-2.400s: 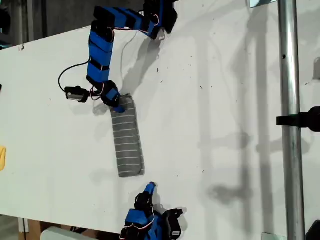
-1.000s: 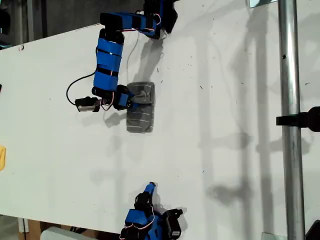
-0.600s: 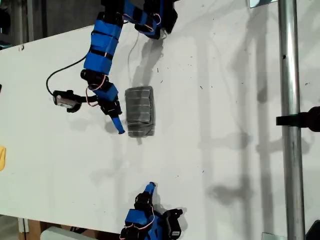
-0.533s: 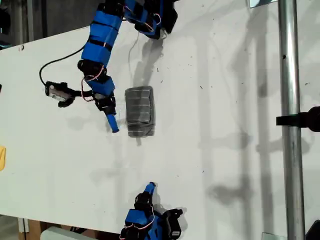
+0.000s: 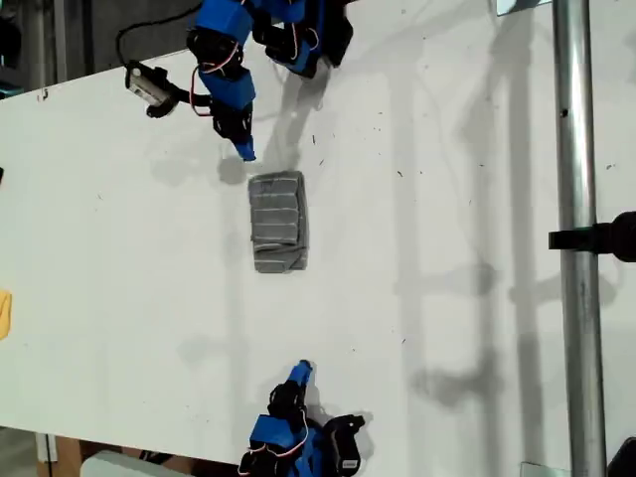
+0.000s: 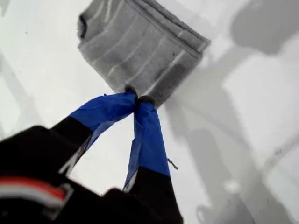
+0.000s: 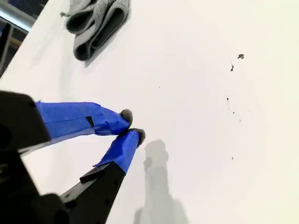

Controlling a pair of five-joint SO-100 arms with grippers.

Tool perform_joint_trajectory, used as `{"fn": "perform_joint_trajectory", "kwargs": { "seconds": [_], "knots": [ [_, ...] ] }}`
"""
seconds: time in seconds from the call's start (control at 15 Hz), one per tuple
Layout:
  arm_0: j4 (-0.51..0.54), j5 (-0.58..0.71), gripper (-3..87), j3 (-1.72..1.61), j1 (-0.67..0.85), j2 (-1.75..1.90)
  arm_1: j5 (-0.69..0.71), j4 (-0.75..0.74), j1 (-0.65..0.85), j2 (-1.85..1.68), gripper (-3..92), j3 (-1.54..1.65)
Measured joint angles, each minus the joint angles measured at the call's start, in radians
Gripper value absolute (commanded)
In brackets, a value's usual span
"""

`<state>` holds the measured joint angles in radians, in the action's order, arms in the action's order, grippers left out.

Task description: Grasp corners of a towel and fold twice.

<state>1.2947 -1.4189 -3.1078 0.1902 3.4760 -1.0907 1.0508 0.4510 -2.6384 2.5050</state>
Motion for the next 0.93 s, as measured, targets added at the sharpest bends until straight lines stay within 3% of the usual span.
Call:
{"fn": "perform_joint_trajectory", "kwargs": {
  "seconds": [0.13, 0.2, 0.33, 0.47, 0.93],
  "knots": [
    [0.0, 0.097, 3.6, 0.0, -0.005, 0.0, -0.071, 0.058, -0.015, -0.176, -0.2, 0.218],
    [0.0, 0.135, 3.6, 0.0, -0.006, 0.0, -0.104, 0.1, 0.005, -0.275, 5.3, 0.302],
    [0.0, 0.333, 3.6, 0.0, -0.009, 0.0, -0.298, 0.316, 0.052, -0.563, 13.3, 0.399],
    [0.0, 0.382, 3.5, 0.0, -0.005, 0.0, -0.38, 0.39, 0.002, -0.634, 13.3, 0.4],
    [0.0, 0.413, 3.5, 0.0, -0.014, 0.0, -0.39, 0.397, -0.245, -0.649, 13.3, 0.402]
  ]
}}
